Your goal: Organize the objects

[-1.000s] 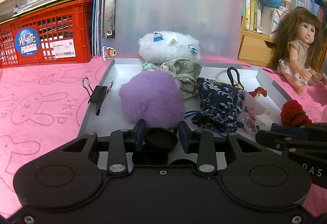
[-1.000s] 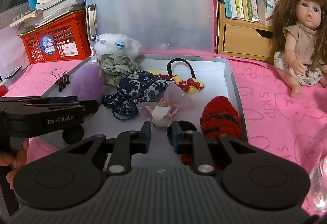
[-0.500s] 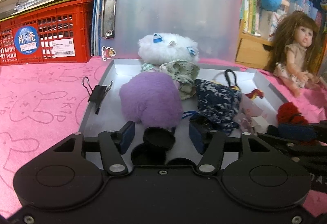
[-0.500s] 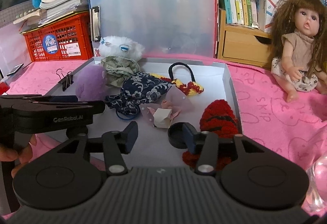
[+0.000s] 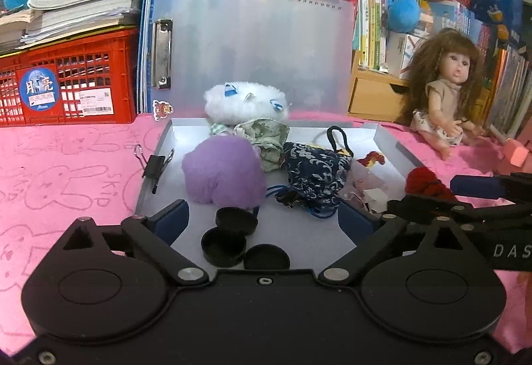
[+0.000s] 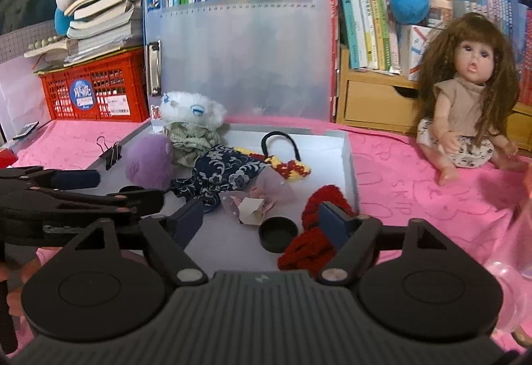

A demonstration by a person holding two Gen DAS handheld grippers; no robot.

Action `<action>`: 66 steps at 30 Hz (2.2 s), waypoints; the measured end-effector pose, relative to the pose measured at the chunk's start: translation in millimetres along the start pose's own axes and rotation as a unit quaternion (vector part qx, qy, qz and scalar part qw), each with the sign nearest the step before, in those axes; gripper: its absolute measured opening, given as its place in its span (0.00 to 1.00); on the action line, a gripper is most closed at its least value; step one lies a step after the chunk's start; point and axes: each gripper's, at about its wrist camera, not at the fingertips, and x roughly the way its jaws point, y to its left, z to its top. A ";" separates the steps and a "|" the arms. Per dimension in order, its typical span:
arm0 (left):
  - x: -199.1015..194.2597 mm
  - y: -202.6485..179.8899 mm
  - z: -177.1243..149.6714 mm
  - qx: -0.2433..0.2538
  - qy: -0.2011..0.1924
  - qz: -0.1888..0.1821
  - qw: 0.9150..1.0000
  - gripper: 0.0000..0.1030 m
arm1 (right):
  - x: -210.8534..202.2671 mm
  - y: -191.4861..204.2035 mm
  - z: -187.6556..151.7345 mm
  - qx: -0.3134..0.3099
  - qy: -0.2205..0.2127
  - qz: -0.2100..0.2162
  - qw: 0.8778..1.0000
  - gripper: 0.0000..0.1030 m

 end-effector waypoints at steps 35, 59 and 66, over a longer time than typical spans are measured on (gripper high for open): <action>-76.8 -1.0 -68.2 0.022 0.030 0.042 0.998 1.00 | -65.4 5.9 -64.0 -0.019 0.019 0.005 1.000 1.00; -60.3 2.8 -73.5 0.017 0.065 0.065 0.996 1.00 | -39.5 1.9 -72.7 0.003 0.071 -0.024 0.997 1.00; -60.0 2.4 -73.6 0.018 0.066 0.066 0.996 1.00 | -39.5 1.8 -72.5 0.003 0.071 -0.024 0.997 1.00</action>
